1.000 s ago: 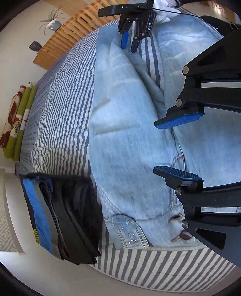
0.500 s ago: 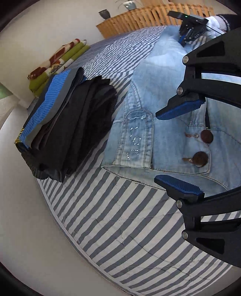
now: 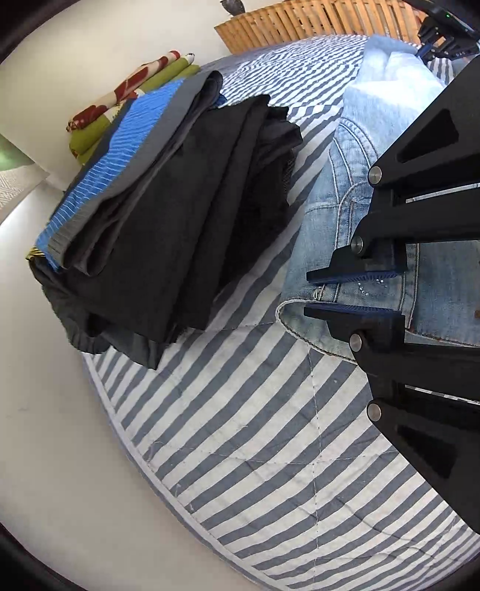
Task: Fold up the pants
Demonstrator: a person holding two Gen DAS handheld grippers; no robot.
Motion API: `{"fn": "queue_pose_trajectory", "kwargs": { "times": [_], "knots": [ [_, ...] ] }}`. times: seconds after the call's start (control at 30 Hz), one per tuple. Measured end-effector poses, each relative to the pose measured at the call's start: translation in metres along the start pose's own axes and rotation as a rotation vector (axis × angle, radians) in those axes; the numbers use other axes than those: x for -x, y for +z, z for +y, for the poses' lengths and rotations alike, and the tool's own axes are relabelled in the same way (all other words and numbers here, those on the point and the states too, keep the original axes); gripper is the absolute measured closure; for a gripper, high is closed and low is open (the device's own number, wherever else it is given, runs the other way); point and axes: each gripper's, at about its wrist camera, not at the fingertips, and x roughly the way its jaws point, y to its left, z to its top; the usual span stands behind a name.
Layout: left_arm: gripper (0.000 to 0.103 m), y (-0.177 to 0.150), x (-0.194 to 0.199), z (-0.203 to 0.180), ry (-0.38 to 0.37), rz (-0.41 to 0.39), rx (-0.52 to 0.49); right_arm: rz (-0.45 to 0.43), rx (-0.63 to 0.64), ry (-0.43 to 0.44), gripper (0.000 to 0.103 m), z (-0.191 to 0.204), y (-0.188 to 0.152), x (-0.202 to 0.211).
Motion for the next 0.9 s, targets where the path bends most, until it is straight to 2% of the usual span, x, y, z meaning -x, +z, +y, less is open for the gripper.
{"fn": "queue_pose_trajectory", "kwargs": {
  "times": [0.1, 0.17, 0.27, 0.33, 0.4, 0.47, 0.53, 0.57, 0.63, 0.67, 0.73, 0.83, 0.9],
  "knots": [
    [0.092, 0.005, 0.033, 0.003, -0.042, -0.103, 0.037, -0.015, 0.016, -0.014, 0.101, 0.001, 0.001, 0.007],
    [0.092, 0.008, 0.048, -0.001, -0.036, -0.147, 0.008, -0.044, 0.005, 0.004, 0.101, -0.002, -0.002, 0.023],
    [0.092, 0.013, 0.049, 0.000, 0.000, -0.143, -0.023, -0.086, -0.018, 0.044, 0.101, -0.007, -0.016, 0.049],
    [0.089, 0.011, 0.037, -0.005, 0.028, -0.104, -0.034, -0.110, -0.011, 0.028, 0.101, -0.004, -0.030, 0.057],
    [0.088, 0.008, 0.030, -0.010, 0.077, -0.063, -0.052, -0.077, 0.025, 0.006, 0.101, 0.009, -0.046, 0.049],
    [0.086, 0.003, 0.044, -0.007, 0.129, -0.106, -0.074, 0.008, 0.097, 0.022, 0.101, 0.027, -0.061, 0.030],
    [0.082, -0.006, 0.061, -0.010, 0.138, -0.130, -0.094, 0.031, 0.143, -0.014, 0.101, 0.037, -0.072, 0.023],
    [0.082, -0.012, 0.073, -0.014, 0.135, -0.145, -0.103, 0.034, 0.133, -0.009, 0.097, 0.036, -0.074, 0.024],
    [0.078, -0.027, 0.092, -0.032, 0.064, -0.153, -0.170, 0.024, 0.069, 0.017, 0.094, 0.023, -0.075, 0.031],
    [0.075, -0.037, 0.099, -0.047, 0.000, -0.131, -0.214, 0.015, 0.040, 0.020, 0.088, 0.015, -0.075, 0.034],
    [0.058, -0.062, 0.101, -0.082, -0.103, -0.053, -0.327, 0.002, 0.001, 0.026, 0.082, 0.003, -0.074, 0.038],
    [0.056, -0.102, 0.094, -0.138, -0.154, 0.032, -0.487, 0.003, -0.063, 0.054, 0.082, -0.014, -0.072, 0.043],
    [0.056, -0.123, 0.093, -0.168, -0.195, 0.071, -0.525, -0.010, -0.128, 0.089, 0.082, -0.031, -0.077, 0.051]
  ]
}}
